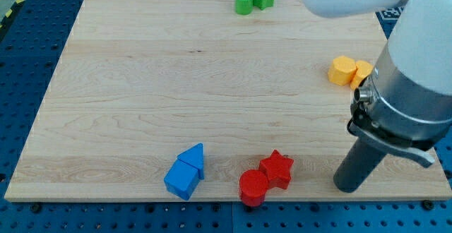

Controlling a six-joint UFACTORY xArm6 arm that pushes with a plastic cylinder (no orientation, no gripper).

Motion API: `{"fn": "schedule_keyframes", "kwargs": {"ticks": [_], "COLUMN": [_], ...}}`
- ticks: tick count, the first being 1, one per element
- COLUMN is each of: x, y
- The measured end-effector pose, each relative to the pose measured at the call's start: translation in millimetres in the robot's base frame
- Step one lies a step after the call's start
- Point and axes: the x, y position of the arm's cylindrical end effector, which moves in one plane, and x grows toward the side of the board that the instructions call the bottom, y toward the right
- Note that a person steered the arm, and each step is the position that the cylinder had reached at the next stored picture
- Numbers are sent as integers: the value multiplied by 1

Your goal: Tap the red star

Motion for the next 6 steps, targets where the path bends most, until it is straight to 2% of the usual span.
{"fn": "schedule_keyframes", "kwargs": {"ticks": [6], "x": [3], "y": [-79]}}
